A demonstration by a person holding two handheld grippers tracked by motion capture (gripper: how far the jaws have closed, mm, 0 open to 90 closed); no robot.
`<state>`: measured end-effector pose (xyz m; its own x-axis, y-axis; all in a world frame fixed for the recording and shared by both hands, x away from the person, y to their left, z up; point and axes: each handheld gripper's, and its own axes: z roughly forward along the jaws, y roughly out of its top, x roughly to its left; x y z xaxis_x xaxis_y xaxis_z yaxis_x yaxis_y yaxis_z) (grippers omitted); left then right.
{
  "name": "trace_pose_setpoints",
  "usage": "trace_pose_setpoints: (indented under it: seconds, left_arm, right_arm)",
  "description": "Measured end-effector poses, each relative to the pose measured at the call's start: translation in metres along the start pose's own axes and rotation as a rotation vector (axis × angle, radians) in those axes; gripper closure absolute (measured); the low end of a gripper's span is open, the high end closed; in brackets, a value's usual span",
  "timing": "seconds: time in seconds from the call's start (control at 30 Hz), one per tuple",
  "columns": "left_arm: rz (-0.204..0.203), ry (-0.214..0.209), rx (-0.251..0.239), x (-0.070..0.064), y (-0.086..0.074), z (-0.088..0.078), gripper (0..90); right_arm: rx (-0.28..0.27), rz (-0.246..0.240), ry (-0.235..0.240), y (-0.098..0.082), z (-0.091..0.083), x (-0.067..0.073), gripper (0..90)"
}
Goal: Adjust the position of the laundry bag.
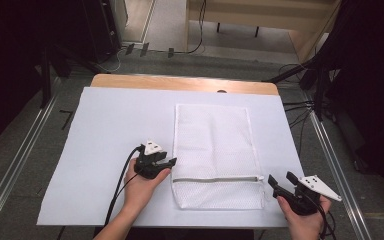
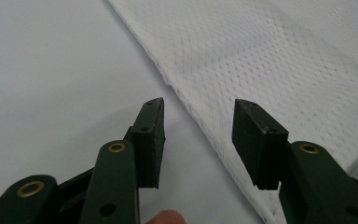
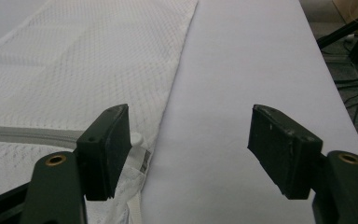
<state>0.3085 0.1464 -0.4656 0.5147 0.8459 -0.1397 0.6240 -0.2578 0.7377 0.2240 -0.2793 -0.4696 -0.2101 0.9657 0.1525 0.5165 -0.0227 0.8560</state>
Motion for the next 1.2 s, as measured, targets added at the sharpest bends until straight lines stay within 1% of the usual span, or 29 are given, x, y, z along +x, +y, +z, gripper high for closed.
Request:
trace_pose_setpoints:
  seconds: [0.07, 0.1, 0.13, 0.17, 0.2, 0.23, 0.27, 0.3, 0.33, 0.37, 0.4, 0.43, 0.47, 0.5, 0.53, 0.57, 0.6, 0.63, 0.7, 0.73, 0.77, 0.8, 0.83, 0.93, 1.0, 1.03, 1.07, 1.13, 1.2]
  left_arm:
    - [0.026, 0.021, 0.006, -0.006, 0.006, 0.008, 58.2]
    - [0.026, 0.021, 0.006, -0.006, 0.006, 0.008, 60.2]
    - [0.033, 0.017, 0.011, -0.008, 0.007, 0.011, 60.2]
    - [0.034, -0.002, 0.034, -0.010, 0.009, 0.017, 62.9]
    - [0.034, -0.002, 0.034, -0.010, 0.009, 0.017, 62.7]
    - [0.053, 0.018, 0.041, -0.013, 0.009, 0.021, 62.7]
    - [0.053, 0.018, 0.041, -0.013, 0.009, 0.021, 63.8]
    - [0.069, 0.048, 0.045, -0.015, 0.010, 0.022, 65.4]
    - [0.069, 0.048, 0.045, -0.015, 0.010, 0.022, 68.7]
    - [0.081, 0.063, 0.047, -0.016, 0.009, 0.022, 71.2]
    - [0.089, 0.069, 0.046, -0.016, 0.009, 0.022, 71.2]
    - [0.090, 0.054, 0.042, -0.016, 0.009, 0.022, 77.3]
    - [0.090, 0.037, 0.044, -0.015, 0.009, 0.022, 89.8]
    - [0.113, 0.042, 0.064, -0.016, 0.011, 0.021, 90.0]
    - [0.113, 0.042, 0.064, -0.016, 0.011, 0.021, 90.0]
    - [0.110, 0.033, 0.067, -0.015, 0.012, 0.021, 90.0]
    - [0.110, 0.033, 0.067, -0.015, 0.012, 0.021, 90.0]
    - [0.083, 0.023, 0.064, -0.011, 0.012, 0.019, 90.0]
    - [0.075, 0.020, 0.062, -0.008, 0.012, 0.018, 90.0]
    - [0.054, 0.014, 0.056, -0.003, 0.011, 0.014, 90.0]
    - [0.054, 0.014, 0.056, -0.003, 0.011, 0.014, 90.0]
    - [0.042, 0.010, 0.050, 0.003, 0.009, 0.010, 90.0]
    - [0.042, 0.010, 0.050, 0.003, 0.009, 0.010, 90.0]
    - [0.018, 0.019, 0.032, 0.011, 0.004, 0.001, 90.0]
    - [-0.006, 0.008, 0.017, 0.018, 0.001, -0.006, 90.0]
    - [-0.021, 0.011, 0.005, 0.025, -0.003, -0.014, 90.0]
    - [-0.021, 0.011, 0.005, 0.025, -0.003, -0.014, 90.0]
    - [-0.036, 0.020, -0.004, 0.031, -0.006, -0.022, 90.0]
    - [-0.039, 0.029, -0.009, 0.038, -0.009, -0.029, 90.0]
  right_arm:
    - [0.003, -0.002, 0.003, 0.000, 0.001, 0.000, 30.2]
    - [0.003, -0.002, 0.003, 0.000, 0.001, 0.000, 30.2]
    - [0.004, -0.004, 0.004, -0.001, 0.002, 0.001, 30.2]
    - [0.010, -0.004, 0.000, -0.001, 0.002, 0.001, 30.2]
    - [0.010, -0.004, 0.000, -0.001, 0.002, 0.001, 30.2]
    - [0.009, -0.009, 0.001, -0.001, 0.003, 0.001, 30.2]
    - [0.009, -0.009, 0.001, -0.001, 0.003, 0.001, 30.2]
    - [0.011, -0.007, 0.001, -0.002, 0.003, 0.001, 30.3]
    - [0.011, -0.007, 0.001, -0.002, 0.003, 0.001, 30.3]
    - [0.014, -0.008, 0.002, -0.002, 0.004, 0.002, 30.3]
    - [0.014, -0.008, 0.002, -0.002, 0.004, 0.002, 30.3]
    - [0.015, -0.010, 0.003, -0.002, 0.004, 0.002, 30.4]
    - [0.017, -0.013, 0.004, -0.003, 0.005, 0.004, 30.4]
    - [0.016, -0.015, 0.006, -0.003, 0.006, 0.004, 30.4]
    - [0.016, -0.015, 0.006, -0.003, 0.006, 0.004, 30.4]
    - [0.018, -0.021, 0.006, -0.003, 0.005, 0.006, 30.4]
    - [0.018, -0.021, 0.006, -0.003, 0.005, 0.006, 30.4]
    - [0.020, -0.028, 0.004, -0.003, 0.005, 0.006, 30.4]
    - [0.017, -0.031, 0.004, -0.003, 0.005, 0.006, 30.5]
    - [0.012, -0.028, 0.001, -0.003, 0.004, 0.006, 31.1]
    - [0.008, -0.031, 0.001, -0.003, 0.003, 0.006, 31.4]
    - [0.006, -0.026, 0.001, -0.002, 0.002, 0.007, 31.5]
    - [0.006, -0.026, 0.001, -0.002, 0.002, 0.007, 31.5]
    - [-0.002, -0.029, 0.004, -0.002, 0.000, 0.009, 31.6]
    - [-0.004, -0.031, 0.008, -0.001, -0.001, 0.010, 31.6]
    - [-0.003, -0.032, 0.022, -0.001, 0.000, 0.012, 32.3]
    - [-0.003, -0.032, 0.022, -0.001, 0.000, 0.012, 32.3]
    - [-0.003, -0.034, 0.031, -0.001, 0.000, 0.013, 32.3]
    - [-0.001, -0.040, 0.038, -0.001, 0.000, 0.017, 32.3]
